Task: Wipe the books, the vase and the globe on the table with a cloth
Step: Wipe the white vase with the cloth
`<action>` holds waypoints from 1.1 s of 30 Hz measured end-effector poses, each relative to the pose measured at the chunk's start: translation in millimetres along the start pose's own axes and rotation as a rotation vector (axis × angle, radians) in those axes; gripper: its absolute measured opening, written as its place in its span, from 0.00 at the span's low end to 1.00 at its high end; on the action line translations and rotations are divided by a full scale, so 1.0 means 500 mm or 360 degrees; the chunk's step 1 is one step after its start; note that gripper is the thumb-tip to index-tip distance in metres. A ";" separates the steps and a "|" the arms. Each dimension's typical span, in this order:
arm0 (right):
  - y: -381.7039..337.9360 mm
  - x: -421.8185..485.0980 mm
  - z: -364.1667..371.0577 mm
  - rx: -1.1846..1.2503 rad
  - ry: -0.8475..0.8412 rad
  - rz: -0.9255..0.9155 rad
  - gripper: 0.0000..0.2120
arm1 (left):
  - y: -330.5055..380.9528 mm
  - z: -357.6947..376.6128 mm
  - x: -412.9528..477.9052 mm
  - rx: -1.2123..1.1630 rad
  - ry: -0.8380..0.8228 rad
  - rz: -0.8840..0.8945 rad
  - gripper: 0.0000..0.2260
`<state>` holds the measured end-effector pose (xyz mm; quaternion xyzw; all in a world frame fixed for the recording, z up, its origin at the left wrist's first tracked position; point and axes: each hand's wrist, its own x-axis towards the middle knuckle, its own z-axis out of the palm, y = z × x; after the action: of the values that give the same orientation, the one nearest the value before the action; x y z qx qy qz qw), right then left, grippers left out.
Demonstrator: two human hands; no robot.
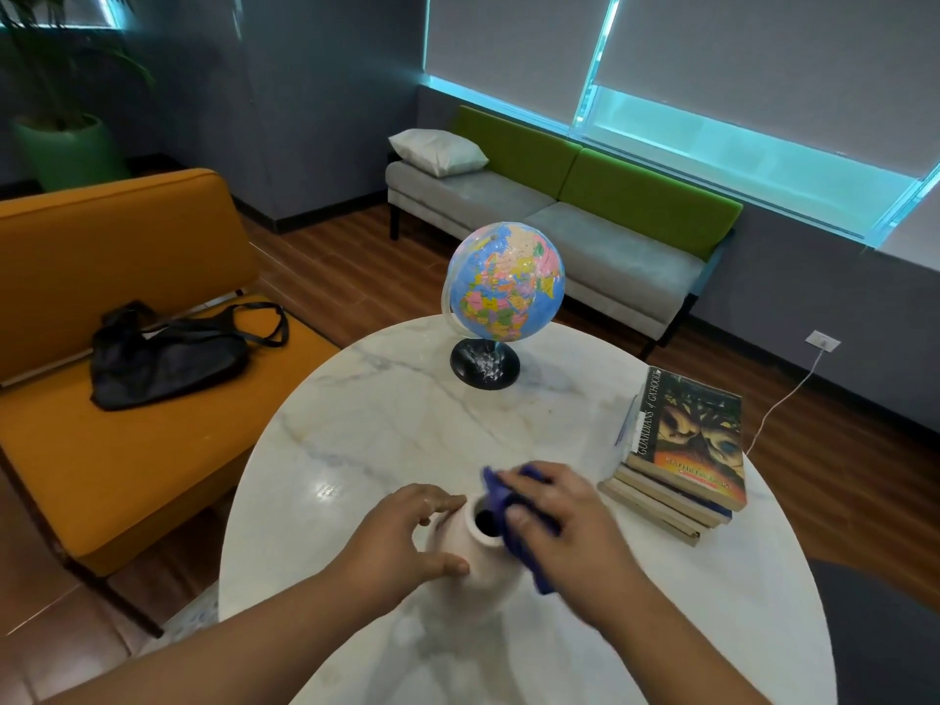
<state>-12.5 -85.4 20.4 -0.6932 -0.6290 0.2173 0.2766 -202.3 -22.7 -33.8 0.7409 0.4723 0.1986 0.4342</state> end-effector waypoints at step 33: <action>0.046 -0.048 0.007 0.0520 0.0427 0.0534 0.14 | 0.036 -0.019 -0.020 0.0037 0.0126 -0.0057 0.28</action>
<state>-0.4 -109.8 1.6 -0.7566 -0.4196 0.2649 0.4259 -204.3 -30.5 -12.6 0.7288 0.5046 0.2144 0.4101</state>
